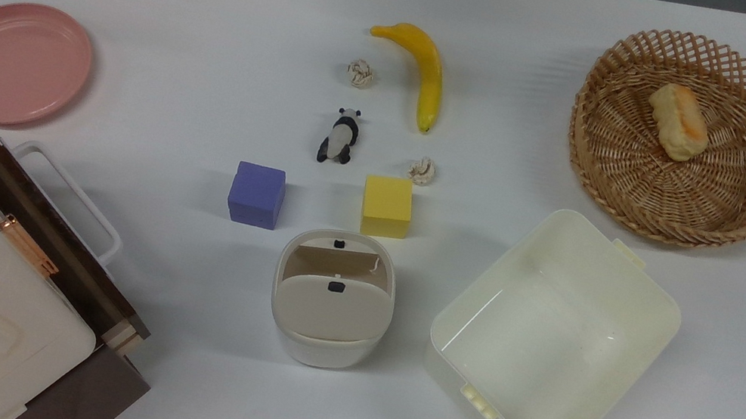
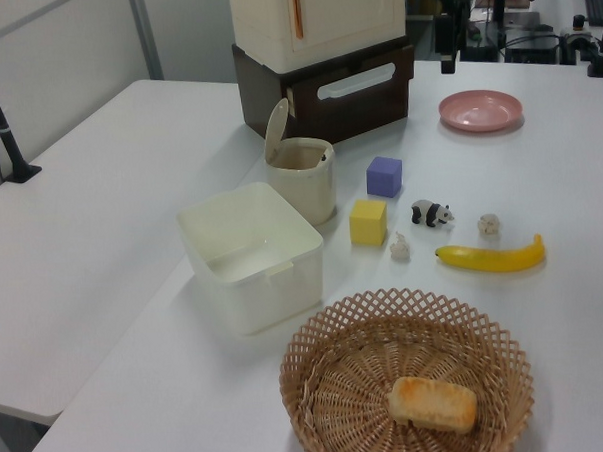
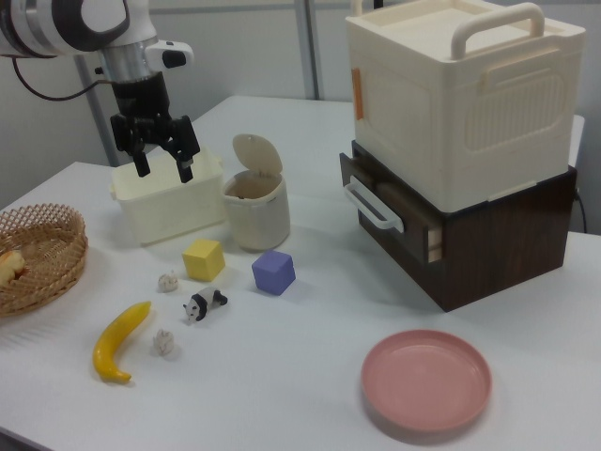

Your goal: Open the trash can

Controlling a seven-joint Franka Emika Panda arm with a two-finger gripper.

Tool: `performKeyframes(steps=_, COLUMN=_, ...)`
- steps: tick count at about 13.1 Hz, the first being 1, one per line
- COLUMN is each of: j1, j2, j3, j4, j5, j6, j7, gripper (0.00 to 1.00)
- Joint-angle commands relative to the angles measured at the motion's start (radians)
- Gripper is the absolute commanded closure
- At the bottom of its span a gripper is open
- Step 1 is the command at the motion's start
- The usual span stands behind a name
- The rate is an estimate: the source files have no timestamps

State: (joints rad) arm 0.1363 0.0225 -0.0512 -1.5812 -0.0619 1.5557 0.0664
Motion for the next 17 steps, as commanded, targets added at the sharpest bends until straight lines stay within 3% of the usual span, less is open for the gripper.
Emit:
performKeyframes(steps=1, j1=0.009, j2=-0.019, j3=0.001, j4=-0.019, j5=-0.019, j6=0.003, j7=0.009, gripper=0.00)
performKeyframes(steps=7, j1=0.005, j2=-0.012, j3=0.001, j4=-0.020, j5=-0.021, j6=0.089, j7=0.010, gripper=0.00)
performKeyframes(steps=17, j1=0.003, j2=-0.016, j3=0.001, j4=-0.029, j5=-0.019, j6=0.076, j7=0.012, gripper=0.00)
